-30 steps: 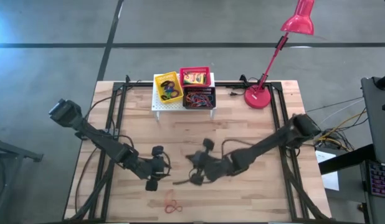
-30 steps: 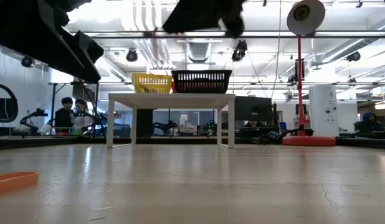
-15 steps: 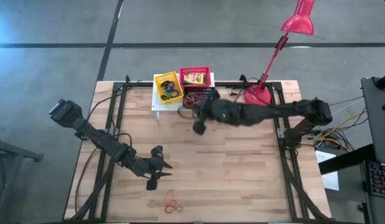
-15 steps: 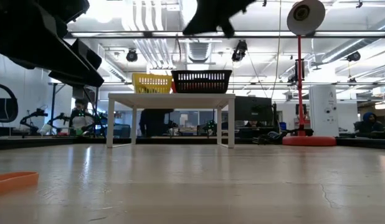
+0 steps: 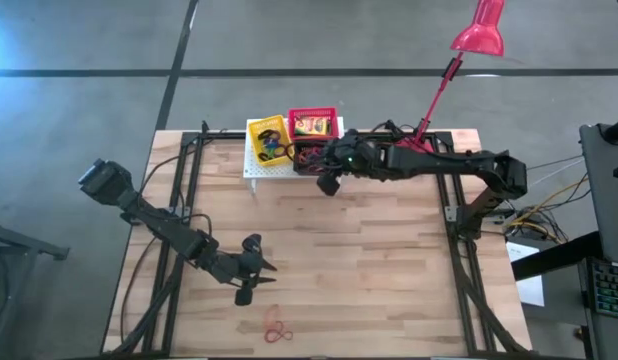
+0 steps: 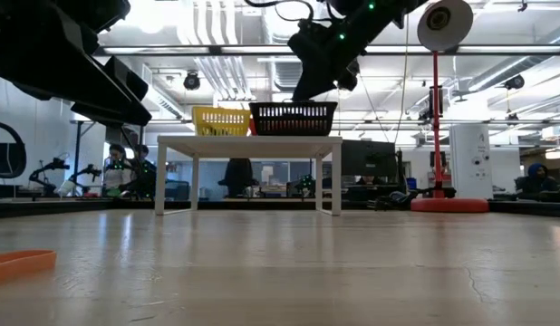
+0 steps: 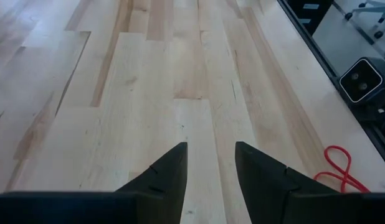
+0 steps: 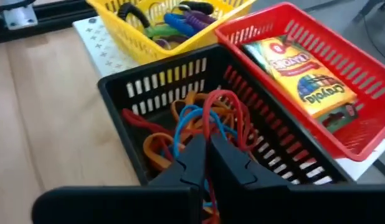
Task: Pick & Place Office Desk Supplies
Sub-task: Put the red rubber band into the black bin on the shelf, then put the orange rubber band into the black bin on the shelf
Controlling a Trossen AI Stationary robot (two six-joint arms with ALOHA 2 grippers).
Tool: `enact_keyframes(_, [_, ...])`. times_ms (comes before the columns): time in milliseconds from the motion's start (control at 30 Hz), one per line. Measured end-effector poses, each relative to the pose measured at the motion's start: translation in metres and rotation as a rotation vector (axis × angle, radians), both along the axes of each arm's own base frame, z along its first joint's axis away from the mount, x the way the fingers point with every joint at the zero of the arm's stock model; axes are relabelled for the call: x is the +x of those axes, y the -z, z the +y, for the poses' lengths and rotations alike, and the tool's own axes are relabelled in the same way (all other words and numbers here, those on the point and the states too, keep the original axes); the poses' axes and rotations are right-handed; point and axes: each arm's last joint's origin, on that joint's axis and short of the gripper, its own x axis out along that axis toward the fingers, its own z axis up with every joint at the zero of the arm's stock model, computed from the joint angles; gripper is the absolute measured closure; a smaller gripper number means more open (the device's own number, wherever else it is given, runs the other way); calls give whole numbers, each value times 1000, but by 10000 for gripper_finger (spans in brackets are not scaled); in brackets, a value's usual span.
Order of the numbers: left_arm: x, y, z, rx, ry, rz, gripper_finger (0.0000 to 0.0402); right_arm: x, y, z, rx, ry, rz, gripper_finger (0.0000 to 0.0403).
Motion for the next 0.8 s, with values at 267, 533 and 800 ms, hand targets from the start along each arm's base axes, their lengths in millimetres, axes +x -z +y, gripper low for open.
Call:
enact_keyframes(267, [0,0,0,0,0,0,266,-10,-17,-4,-19,109,-59,298])
enact_keyframes(533, [0,0,0,-4,-3,1,266,-10,-32,36,-1,9,-123,255])
enact_keyframes(800, [0,0,-1,-8,-1,2,266,11,-1,146,59,-265,-74,268])
